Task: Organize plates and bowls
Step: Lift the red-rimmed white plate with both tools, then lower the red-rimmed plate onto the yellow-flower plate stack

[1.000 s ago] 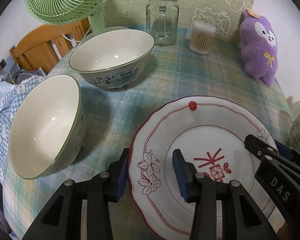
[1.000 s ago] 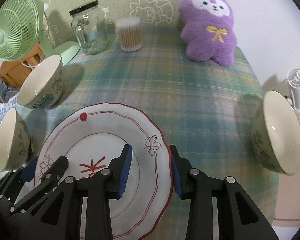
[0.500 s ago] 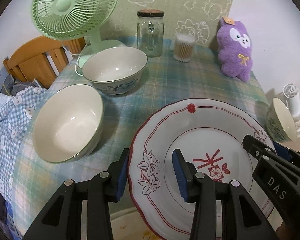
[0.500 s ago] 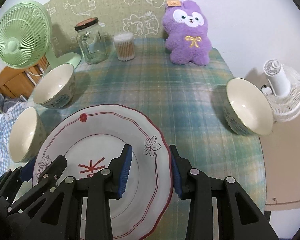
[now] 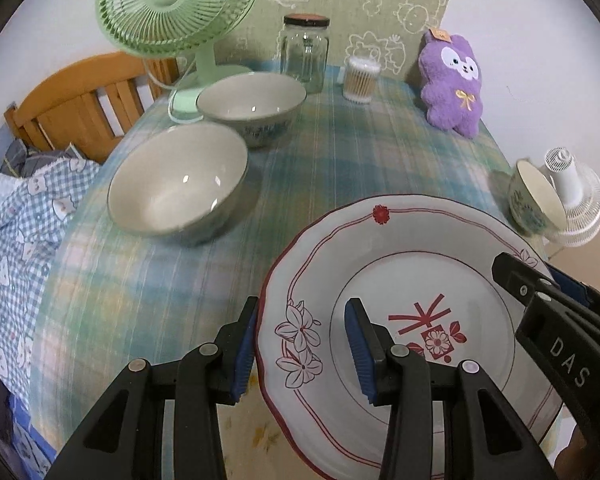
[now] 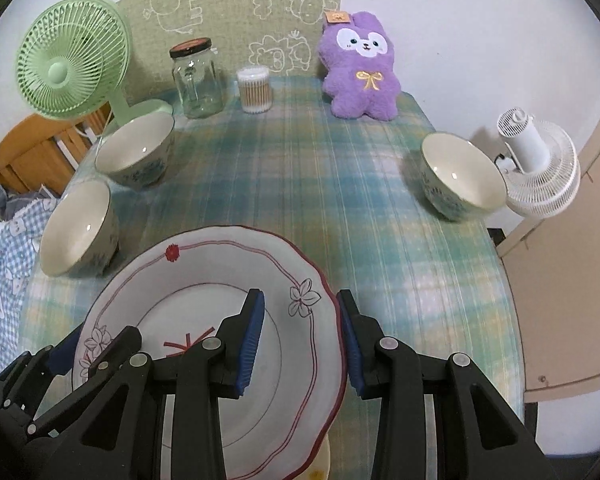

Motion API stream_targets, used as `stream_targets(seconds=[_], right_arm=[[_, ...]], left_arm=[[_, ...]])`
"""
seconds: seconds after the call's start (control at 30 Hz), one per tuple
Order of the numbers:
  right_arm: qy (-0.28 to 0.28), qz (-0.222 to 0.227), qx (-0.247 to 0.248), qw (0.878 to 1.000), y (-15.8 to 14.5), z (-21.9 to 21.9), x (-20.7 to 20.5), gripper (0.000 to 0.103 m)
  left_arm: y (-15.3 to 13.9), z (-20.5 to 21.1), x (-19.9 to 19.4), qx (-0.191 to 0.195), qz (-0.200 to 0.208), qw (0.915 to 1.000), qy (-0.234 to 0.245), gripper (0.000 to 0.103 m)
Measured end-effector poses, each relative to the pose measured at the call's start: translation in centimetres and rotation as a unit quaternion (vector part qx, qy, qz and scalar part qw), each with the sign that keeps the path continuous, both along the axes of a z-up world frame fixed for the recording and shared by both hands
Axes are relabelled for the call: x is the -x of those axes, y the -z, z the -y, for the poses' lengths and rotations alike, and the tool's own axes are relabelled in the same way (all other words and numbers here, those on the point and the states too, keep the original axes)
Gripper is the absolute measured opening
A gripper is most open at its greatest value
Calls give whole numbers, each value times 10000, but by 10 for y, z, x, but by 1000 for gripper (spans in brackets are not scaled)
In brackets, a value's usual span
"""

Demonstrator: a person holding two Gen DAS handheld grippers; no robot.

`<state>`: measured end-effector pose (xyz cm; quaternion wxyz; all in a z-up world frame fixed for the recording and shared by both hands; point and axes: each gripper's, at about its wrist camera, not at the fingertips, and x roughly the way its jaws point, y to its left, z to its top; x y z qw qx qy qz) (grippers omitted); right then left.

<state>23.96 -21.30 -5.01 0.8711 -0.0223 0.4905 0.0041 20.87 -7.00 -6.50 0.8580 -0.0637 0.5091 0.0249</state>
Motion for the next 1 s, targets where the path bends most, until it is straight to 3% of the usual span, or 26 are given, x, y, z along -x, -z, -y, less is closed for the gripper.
stream_targets(seconds=[0.5,1.0], right_arm=[[334,-288,124,9990,26,1,61,41],[579,-493,182,9969,47,10,87,41]], left_arm=[[7,-6,49,-65,2,9991,410,42],[30,4,70,-167,-158,9972,708,42]])
